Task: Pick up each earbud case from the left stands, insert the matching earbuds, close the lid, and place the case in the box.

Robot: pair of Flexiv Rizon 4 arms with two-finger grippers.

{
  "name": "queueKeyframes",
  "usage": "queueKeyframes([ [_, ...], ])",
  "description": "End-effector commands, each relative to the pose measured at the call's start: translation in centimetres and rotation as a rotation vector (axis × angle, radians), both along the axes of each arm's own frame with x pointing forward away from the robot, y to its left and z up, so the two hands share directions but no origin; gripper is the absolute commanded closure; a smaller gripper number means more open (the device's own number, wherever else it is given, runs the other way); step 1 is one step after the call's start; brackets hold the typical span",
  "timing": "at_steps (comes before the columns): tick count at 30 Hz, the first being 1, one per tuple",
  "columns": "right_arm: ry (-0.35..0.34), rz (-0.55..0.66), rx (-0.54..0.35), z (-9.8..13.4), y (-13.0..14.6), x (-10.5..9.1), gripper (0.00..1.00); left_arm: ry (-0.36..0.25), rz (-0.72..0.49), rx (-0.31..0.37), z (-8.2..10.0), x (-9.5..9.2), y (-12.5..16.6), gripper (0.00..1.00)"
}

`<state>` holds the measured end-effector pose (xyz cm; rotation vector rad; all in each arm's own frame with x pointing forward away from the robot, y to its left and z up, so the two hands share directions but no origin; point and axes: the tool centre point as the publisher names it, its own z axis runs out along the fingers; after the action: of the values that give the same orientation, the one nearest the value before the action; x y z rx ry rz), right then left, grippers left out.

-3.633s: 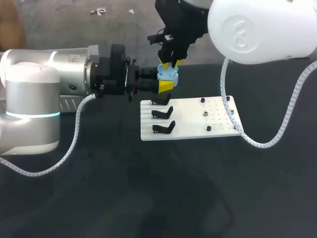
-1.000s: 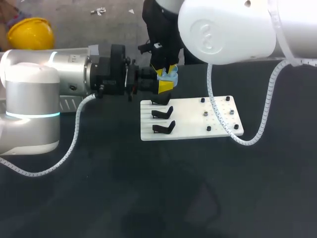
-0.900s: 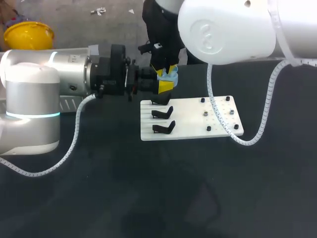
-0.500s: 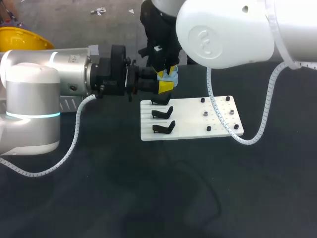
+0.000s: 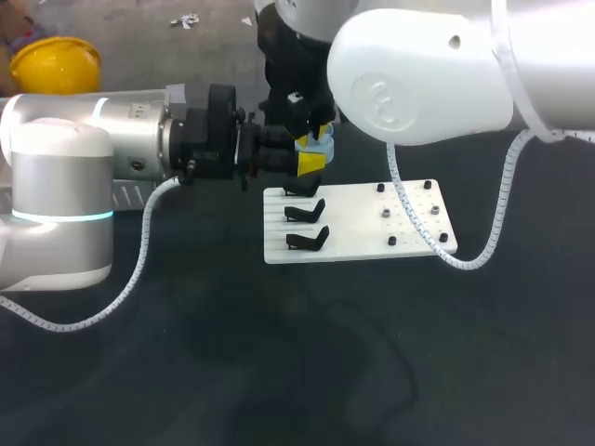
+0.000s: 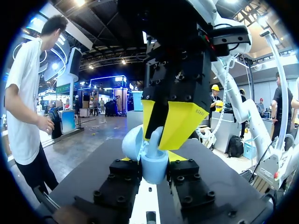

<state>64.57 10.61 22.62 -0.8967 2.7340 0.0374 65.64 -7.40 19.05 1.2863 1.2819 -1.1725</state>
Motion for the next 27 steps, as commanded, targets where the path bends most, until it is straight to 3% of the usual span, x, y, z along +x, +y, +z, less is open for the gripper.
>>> queueKeyframes([
  [1, -0.007, 0.004, -0.009, -0.3, 0.1, 0.1, 1.00, -0.004, 0.003, -0.005, 0.1, -0.1, 0.0, 1.00],
  [2, -0.008, 0.004, -0.009, -0.3, 0.0, 0.2, 0.97, -0.004, 0.003, -0.005, 0.1, -0.1, 0.0, 1.00],
  [3, -0.008, 0.003, -0.009, -0.2, 0.0, 0.2, 0.80, -0.004, 0.003, -0.005, 0.1, -0.1, 0.0, 1.00],
  [7, -0.011, -0.003, -0.011, -0.2, -0.2, 0.4, 0.65, -0.004, 0.003, -0.005, 0.1, -0.1, 0.0, 1.00],
  [14, -0.017, -0.008, -0.007, 0.0, -0.2, 0.5, 0.69, -0.004, 0.003, -0.005, 0.1, -0.1, 0.0, 1.00],
  [27, -0.029, -0.035, -0.006, 0.9, -0.8, 0.7, 0.66, -0.004, 0.003, -0.005, 0.1, -0.1, 0.0, 1.00],
])
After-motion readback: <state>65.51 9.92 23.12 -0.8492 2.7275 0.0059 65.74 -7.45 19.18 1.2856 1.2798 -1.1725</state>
